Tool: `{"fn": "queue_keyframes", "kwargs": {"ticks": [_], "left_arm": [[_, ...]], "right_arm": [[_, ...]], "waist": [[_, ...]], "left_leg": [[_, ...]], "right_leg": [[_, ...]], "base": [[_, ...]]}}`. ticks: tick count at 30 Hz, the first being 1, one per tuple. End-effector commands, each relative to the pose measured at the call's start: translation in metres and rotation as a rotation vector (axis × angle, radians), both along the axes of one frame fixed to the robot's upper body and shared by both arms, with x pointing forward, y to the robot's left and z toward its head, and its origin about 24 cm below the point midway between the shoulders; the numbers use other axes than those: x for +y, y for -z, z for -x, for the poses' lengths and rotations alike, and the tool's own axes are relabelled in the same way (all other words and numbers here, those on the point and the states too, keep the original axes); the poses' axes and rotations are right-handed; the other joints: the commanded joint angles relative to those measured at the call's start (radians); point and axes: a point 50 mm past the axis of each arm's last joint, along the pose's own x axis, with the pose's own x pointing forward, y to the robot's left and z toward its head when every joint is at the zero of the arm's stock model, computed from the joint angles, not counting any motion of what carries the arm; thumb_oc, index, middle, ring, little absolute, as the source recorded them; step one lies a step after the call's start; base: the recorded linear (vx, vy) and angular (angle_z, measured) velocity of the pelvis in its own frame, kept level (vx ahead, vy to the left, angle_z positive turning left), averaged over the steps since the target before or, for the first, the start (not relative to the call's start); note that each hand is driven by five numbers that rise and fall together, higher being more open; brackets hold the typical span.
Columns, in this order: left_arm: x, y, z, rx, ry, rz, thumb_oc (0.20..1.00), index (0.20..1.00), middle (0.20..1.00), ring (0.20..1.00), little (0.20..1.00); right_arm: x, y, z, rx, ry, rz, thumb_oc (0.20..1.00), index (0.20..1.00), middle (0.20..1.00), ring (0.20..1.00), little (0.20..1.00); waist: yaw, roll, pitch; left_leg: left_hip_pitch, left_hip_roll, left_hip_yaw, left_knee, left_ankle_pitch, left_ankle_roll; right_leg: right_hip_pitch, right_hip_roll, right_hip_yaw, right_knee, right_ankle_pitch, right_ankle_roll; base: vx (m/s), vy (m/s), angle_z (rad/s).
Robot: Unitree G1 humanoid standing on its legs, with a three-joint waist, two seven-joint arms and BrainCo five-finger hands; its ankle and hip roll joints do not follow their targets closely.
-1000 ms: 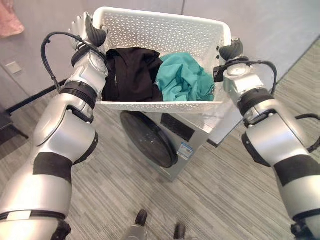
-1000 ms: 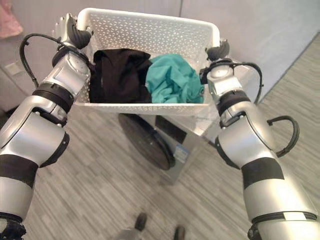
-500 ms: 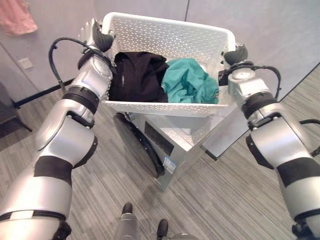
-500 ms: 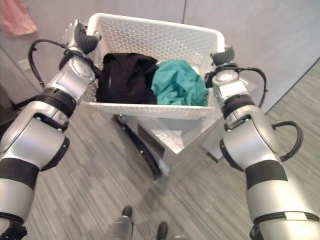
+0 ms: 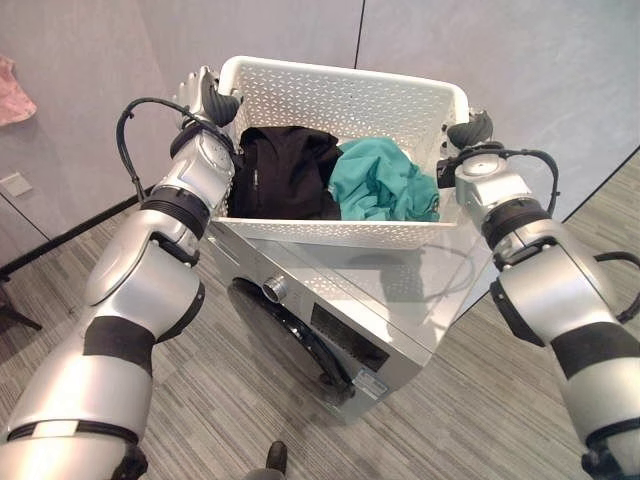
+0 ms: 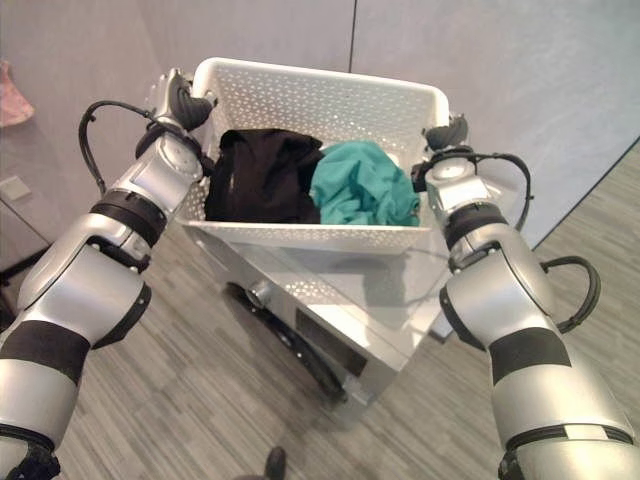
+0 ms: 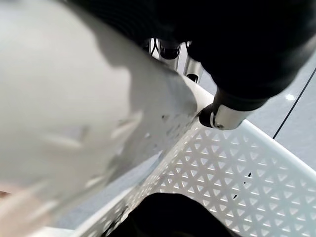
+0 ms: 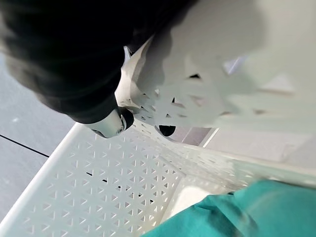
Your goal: Grab the laundry basket,head to the washer,open it,put in the laundry and shut it.
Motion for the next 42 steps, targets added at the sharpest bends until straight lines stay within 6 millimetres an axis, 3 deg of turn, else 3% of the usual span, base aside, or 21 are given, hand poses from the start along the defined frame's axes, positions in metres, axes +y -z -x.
{"fn": "queue_keyframes", "kwargs": {"ticks": [1,5,20,32,42], "left_arm": [[-0.083,-0.068,0.009,-0.192,0.262,-0.173,1.0,1.0,1.0,1.0,1.0],[-0.082,-0.074,0.01,-0.204,0.256,-0.208,1.0,1.0,1.0,1.0,1.0],[-0.079,-0.077,0.01,-0.229,0.24,-0.269,1.0,1.0,1.0,1.0,1.0],[-0.071,-0.058,0.006,-0.165,0.227,-0.27,1.0,1.0,1.0,1.0,1.0],[-0.067,-0.059,0.005,-0.161,0.23,-0.271,1.0,1.0,1.0,1.0,1.0]], "right_arm": [[0.047,-0.008,-0.004,0.04,-0.11,0.086,1.0,1.0,1.0,1.0,1.0],[0.047,-0.015,-0.003,0.037,-0.097,0.104,1.0,1.0,1.0,1.0,1.0],[0.056,-0.012,-0.004,0.05,-0.126,0.183,1.0,1.0,1.0,1.0,1.0],[0.067,-0.016,-0.004,0.036,-0.184,0.152,1.0,1.0,1.0,1.0,1.0],[0.06,-0.063,-0.002,-0.096,-0.199,0.09,1.0,1.0,1.0,1.0,1.0]], "waist": [[0.039,0.042,0.021],[0.037,0.048,0.022],[0.021,0.042,0.01],[0.012,0.018,-0.011],[0.003,-0.001,-0.034]], "left_leg": [[0.049,0.035,0.034,0.019,-0.089,-0.01],[0.052,0.028,0.047,0.012,-0.096,-0.003],[0.079,0.02,0.074,0.003,-0.113,0.007],[0.131,0.024,0.111,-0.001,-0.141,0.016],[0.16,0.022,0.124,-0.001,-0.154,0.02]], "right_leg": [[-0.028,-0.042,0.009,0.031,0.006,0.063],[-0.038,-0.055,0.013,0.027,0.016,0.074],[-0.032,-0.073,0.005,0.023,0.031,0.093],[-0.022,-0.084,0.004,0.044,0.048,0.11],[-0.012,-0.093,-0.003,0.05,0.068,0.121]], "base": [[0.01,0.062,-0.26],[0.02,0.067,-0.21],[0.03,0.028,-0.06],[0.03,0.053,-0.06],[0.02,0.039,-0.06]]}}
